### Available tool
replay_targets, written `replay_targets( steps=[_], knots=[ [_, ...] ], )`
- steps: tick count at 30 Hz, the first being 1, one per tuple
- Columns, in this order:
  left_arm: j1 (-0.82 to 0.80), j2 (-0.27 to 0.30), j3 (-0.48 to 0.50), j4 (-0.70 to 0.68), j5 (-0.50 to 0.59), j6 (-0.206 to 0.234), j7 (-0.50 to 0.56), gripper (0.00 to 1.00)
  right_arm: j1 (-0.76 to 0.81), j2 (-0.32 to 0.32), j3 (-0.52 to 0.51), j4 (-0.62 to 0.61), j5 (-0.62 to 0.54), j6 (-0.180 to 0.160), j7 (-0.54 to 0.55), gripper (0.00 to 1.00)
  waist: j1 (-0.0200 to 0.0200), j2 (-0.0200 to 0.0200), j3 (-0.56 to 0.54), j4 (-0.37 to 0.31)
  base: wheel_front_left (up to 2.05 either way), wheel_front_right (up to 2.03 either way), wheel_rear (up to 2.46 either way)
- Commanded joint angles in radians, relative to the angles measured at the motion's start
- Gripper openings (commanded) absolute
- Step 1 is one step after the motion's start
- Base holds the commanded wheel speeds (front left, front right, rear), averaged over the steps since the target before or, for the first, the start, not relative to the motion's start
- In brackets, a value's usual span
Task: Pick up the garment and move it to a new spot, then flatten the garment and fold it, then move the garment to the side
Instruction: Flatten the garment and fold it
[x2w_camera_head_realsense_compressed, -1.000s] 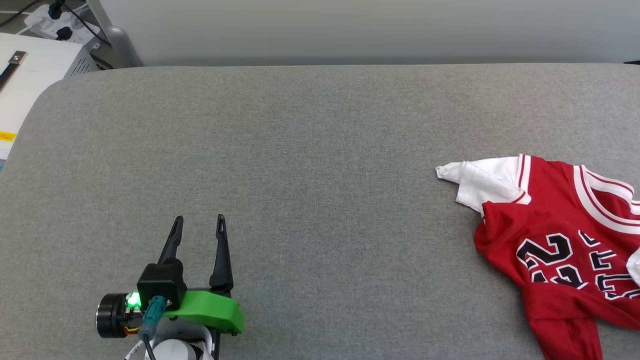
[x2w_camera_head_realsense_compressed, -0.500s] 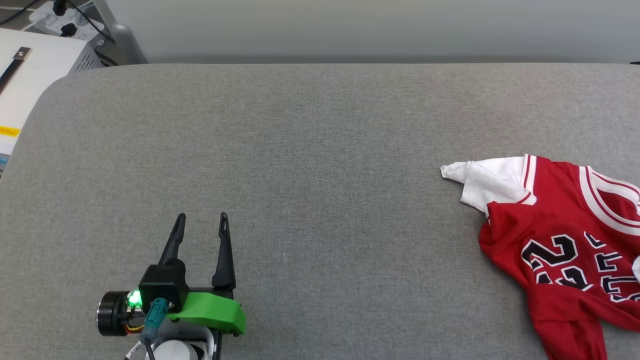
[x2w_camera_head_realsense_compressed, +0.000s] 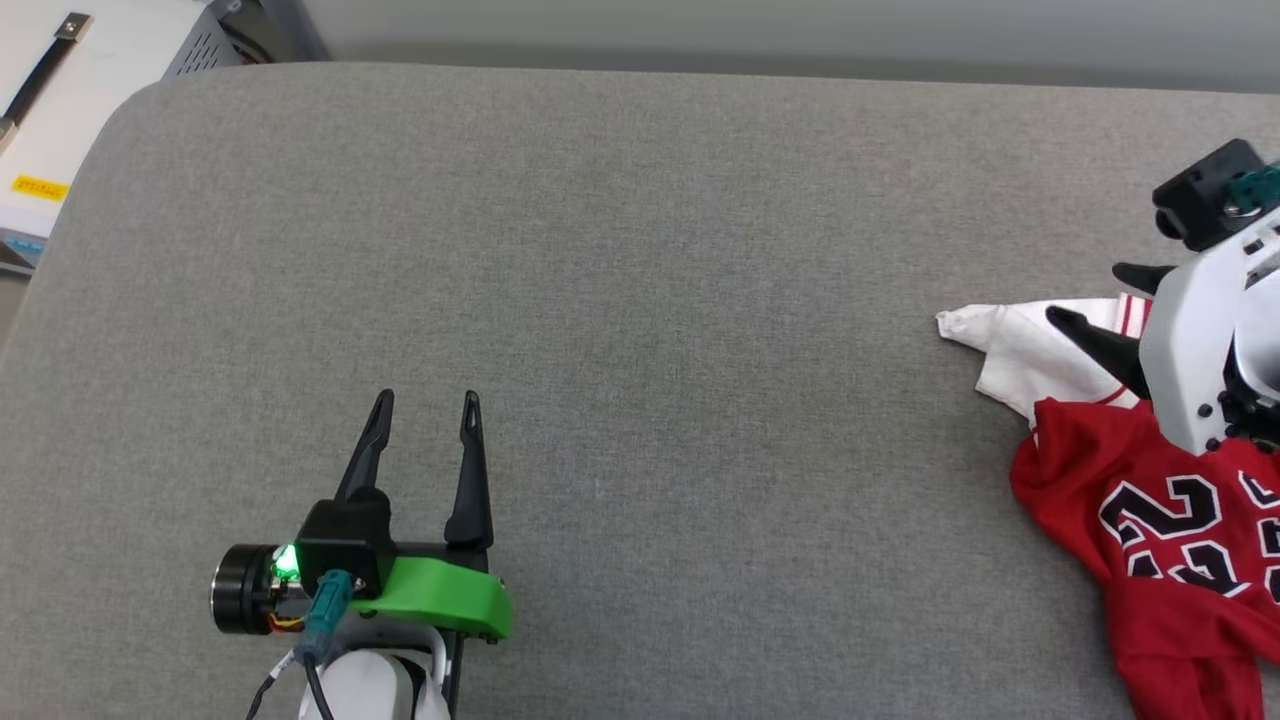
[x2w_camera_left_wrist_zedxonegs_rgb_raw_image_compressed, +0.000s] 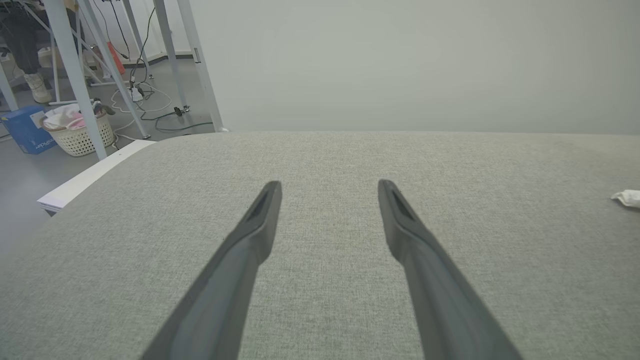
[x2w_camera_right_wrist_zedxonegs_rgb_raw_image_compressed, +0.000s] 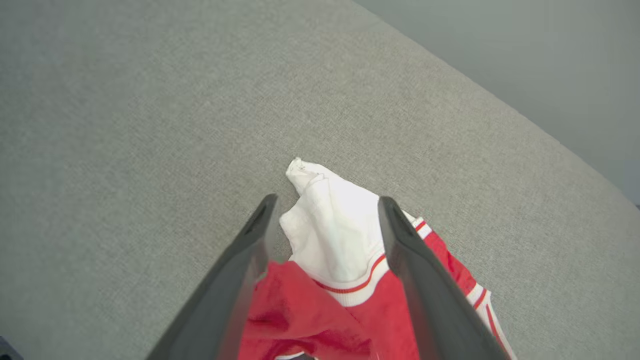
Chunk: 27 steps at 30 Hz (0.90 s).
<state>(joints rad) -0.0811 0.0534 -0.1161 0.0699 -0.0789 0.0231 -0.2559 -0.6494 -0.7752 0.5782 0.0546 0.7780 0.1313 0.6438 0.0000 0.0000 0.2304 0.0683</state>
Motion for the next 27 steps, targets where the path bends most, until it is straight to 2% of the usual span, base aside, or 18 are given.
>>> replay_targets(
  steps=[1, 7, 12, 17, 18, 19, 20, 27],
  knots=[
    [-0.024, -0.003, -0.004, -0.003, -0.006, 0.006, -0.006, 1.0, -0.032, -0.003, 0.024, 0.014, 0.008, -0.001, 0.039, 1.0, 0.0, 0.0, 0.029, 0.022, 0.0, 0.0, 0.0],
    [-0.055, -0.003, -0.024, -0.005, -0.022, 0.018, -0.006, 1.0, -0.086, 0.011, 0.123, 0.116, 0.005, -0.001, 0.119, 1.0, 0.0, 0.0, 0.082, 0.05, 0.0, 0.0, 0.0],
    [-0.077, -0.003, -0.034, -0.003, -0.03, 0.025, -0.006, 1.0, -0.087, 0.026, 0.207, 0.228, -0.011, -0.001, 0.107, 1.0, 0.0, 0.0, 0.112, 0.065, 0.0, 0.0, 0.0],
    [-0.085, -0.003, -0.032, 0.006, -0.031, 0.027, -0.006, 1.0, -0.06, 0.053, 0.264, 0.334, 0.022, -0.001, 0.077, 1.0, 0.0, 0.0, 0.117, 0.068, 0.0, 0.0, 0.0],
    [-0.083, -0.003, -0.029, 0.007, -0.03, 0.027, -0.006, 1.0, -0.057, 0.06, 0.275, 0.339, 0.035, -0.001, 0.063, 0.96, 0.0, 0.0, 0.113, 0.065, 0.0, 0.0, 0.0],
    [-0.081, -0.003, -0.025, 0.009, -0.029, 0.028, -0.006, 1.0, -0.057, 0.065, 0.279, 0.341, 0.046, -0.001, 0.045, 0.44, 0.0, 0.0, 0.109, 0.062, 0.0, 0.0, 0.0],
    [-0.078, -0.003, -0.021, 0.011, -0.027, 0.028, -0.006, 1.0, -0.058, 0.069, 0.283, 0.339, 0.058, -0.001, 0.02, 0.0, 0.0, 0.0, 0.103, 0.057, 0.0, 0.0, 0.0],
    [-0.062, -0.003, -0.013, 0.019, -0.019, 0.023, -0.006, 1.0, -0.082, 0.063, 0.269, 0.286, 0.1, -0.001, -0.197, 0.0, 0.0, 0.0, 0.048, 0.033, 0.0, 0.0, 0.0]
  ],
)
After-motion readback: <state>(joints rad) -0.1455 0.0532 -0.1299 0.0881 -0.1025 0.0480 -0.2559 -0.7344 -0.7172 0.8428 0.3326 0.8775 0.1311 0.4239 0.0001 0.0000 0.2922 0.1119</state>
